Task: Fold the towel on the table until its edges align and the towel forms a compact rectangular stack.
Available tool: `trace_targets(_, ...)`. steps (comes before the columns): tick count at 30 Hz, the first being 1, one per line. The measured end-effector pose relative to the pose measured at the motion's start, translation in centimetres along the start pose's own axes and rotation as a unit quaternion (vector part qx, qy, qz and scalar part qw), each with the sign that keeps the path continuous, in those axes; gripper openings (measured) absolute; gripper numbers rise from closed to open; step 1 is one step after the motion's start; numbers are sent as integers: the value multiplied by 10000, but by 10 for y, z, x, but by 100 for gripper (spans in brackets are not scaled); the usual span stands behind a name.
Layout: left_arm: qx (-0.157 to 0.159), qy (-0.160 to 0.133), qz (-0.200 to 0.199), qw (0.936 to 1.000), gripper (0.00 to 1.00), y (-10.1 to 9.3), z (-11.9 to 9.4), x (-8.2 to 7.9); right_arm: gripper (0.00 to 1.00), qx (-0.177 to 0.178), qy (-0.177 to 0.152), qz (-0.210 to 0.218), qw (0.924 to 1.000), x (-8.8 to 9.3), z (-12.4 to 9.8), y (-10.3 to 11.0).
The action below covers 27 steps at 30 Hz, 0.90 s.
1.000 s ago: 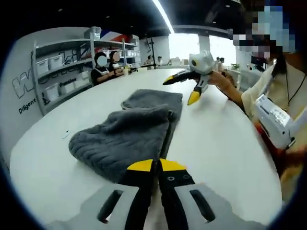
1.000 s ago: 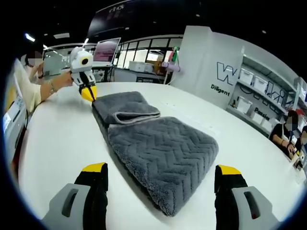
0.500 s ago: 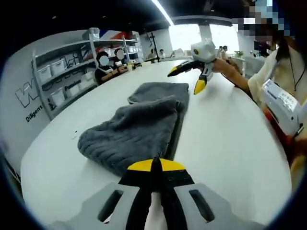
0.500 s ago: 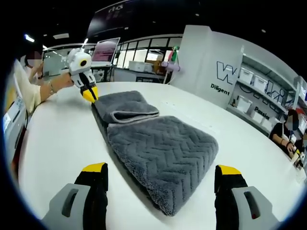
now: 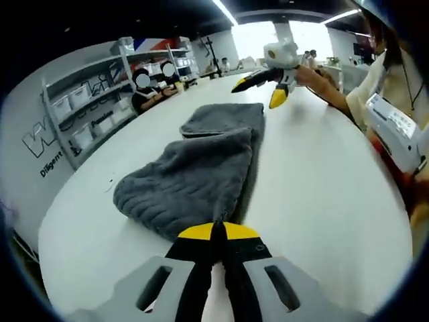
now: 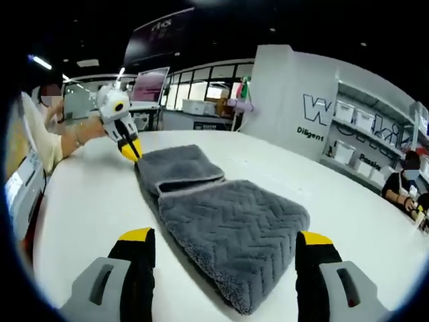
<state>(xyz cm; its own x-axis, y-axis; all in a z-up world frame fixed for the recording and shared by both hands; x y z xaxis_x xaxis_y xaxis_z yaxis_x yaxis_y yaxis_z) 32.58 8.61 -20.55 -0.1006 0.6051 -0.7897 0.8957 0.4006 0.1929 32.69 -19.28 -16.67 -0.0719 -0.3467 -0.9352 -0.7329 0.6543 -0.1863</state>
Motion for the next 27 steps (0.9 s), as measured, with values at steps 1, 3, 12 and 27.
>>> trace_targets(1,8,-3,1,10000,3,0,0,0,72,-63,-142,112,9998,-5,1,2)
trace_targets(3,13,-3,-7,10000,3,-1,1,0,62,-154,-408,351,9984,-15,4,4)
trace_targets(12,-3,-82,-126,9999,4,-1,2,3,19,-863,-712,1904,9753,-50,25,12)
trace_targets(27,-89,-97,-49,9999,4,-2,1,4,3,-2013,630,3475,9136,-42,93,52)
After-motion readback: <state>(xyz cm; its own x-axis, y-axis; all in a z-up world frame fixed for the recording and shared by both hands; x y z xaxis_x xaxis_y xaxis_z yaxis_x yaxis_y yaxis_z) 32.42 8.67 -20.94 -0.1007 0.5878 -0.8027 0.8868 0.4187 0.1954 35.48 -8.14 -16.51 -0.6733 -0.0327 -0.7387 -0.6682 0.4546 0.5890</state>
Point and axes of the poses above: the point that each gripper's makers call its tool centre point, and the gripper's own axes: z roughly forward along the fingers, y roughly to its left, x roughly out of its underside, the point moved 2 cm from there along -z, roughly backward along the fingers, and after that the axes turned 4 degrees about -z, right-handed, at the moved point
